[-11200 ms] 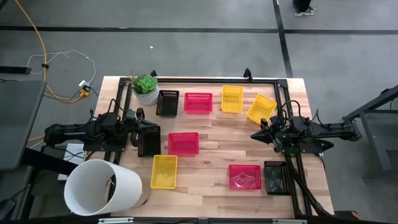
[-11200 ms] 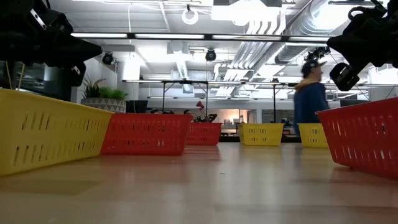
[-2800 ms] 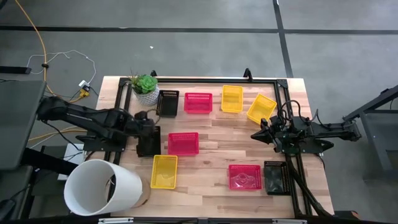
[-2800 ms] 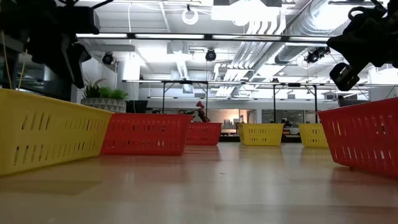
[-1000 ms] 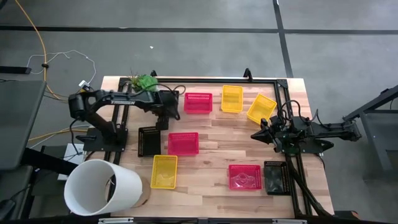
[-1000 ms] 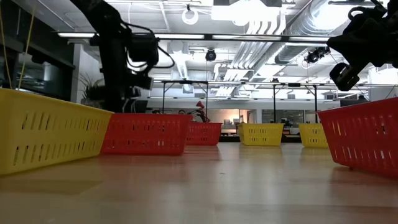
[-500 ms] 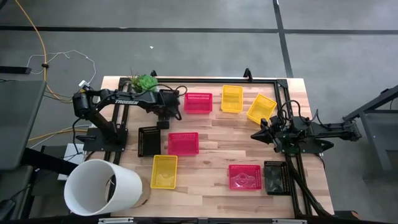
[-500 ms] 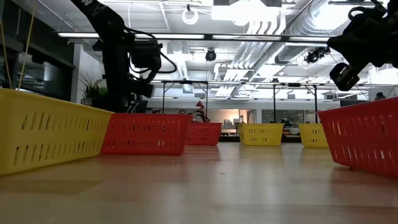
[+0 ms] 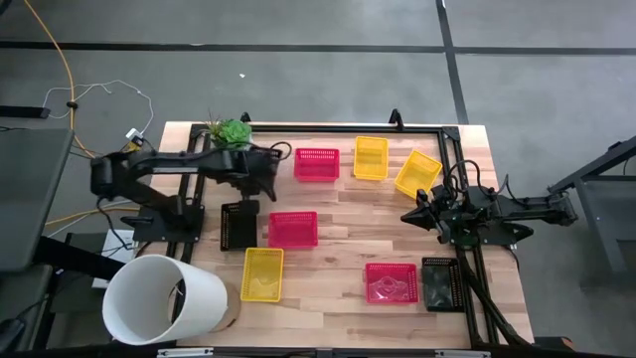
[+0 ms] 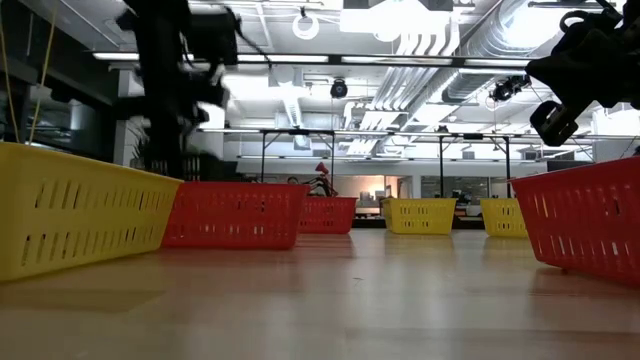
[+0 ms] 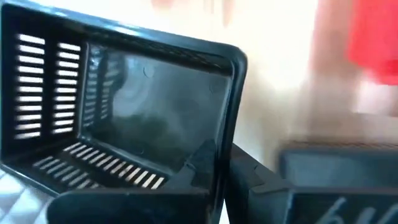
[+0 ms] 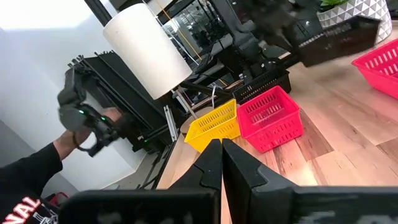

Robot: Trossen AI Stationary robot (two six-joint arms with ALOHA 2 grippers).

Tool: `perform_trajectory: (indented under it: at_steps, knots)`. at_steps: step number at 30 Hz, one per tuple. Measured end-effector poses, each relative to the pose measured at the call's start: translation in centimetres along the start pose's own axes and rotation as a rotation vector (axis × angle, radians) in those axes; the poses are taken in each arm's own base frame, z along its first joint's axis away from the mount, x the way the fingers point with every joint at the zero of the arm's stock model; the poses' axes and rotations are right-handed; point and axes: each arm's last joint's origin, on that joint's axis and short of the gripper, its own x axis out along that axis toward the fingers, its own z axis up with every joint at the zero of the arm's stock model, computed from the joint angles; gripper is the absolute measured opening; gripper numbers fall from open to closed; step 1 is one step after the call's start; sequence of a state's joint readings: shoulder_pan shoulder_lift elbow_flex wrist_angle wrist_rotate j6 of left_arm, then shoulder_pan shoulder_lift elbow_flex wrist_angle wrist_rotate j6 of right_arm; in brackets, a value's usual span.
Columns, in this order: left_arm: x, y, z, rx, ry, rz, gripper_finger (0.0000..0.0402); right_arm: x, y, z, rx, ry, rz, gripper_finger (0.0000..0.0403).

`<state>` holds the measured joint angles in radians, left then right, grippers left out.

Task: Stack baskets by color
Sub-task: Stack the top black bin on top of the left black bin

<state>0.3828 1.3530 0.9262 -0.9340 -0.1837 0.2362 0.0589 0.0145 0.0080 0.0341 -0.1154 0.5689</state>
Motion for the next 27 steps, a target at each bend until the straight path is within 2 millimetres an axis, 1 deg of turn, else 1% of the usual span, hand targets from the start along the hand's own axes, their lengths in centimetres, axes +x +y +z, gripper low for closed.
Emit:
perform_trajectory:
  at_steps: [5, 8, 10, 13, 17, 24, 27]
  knots:
    - [-4.3, -1.3, -0.7, -0.026, -0.106, 0.001, 0.0, 0.0, 0.0, 0.0, 0.0, 0.0, 0.0, 0.0]
    - [-6.4, -2.1, -1.2, -0.044, -0.152, -0.004, 0.0, 0.0, 0.0, 0.0, 0.0, 0.0, 0.0, 0.0]
    - [-7.3, -2.7, -1.5, -0.05, -0.164, -0.014, 0.0, 0.0, 0.0, 0.0, 0.0, 0.0, 0.0, 0.0]
    - [-8.2, -3.8, -2.2, -0.054, -0.172, -0.034, 0.0, 0.0, 0.0, 0.0, 0.0, -0.001, 0.0, 0.0]
    - [-8.9, -5.5, -3.2, -0.062, -0.136, -0.065, 0.0, 0.0, 0.0, 0.0, 0.0, -0.001, 0.0, 0.0]
    - [-9.9, -9.5, -4.2, -0.043, -0.149, -0.138, 0.0, 0.0, 0.0, 0.0, 0.0, -0.001, 0.0, 0.0]
    - [-9.8, -11.2, -4.4, -0.05, -0.127, -0.153, 0.0, 0.0, 0.0, 0.0, 0.0, -0.001, 0.0, 0.0]
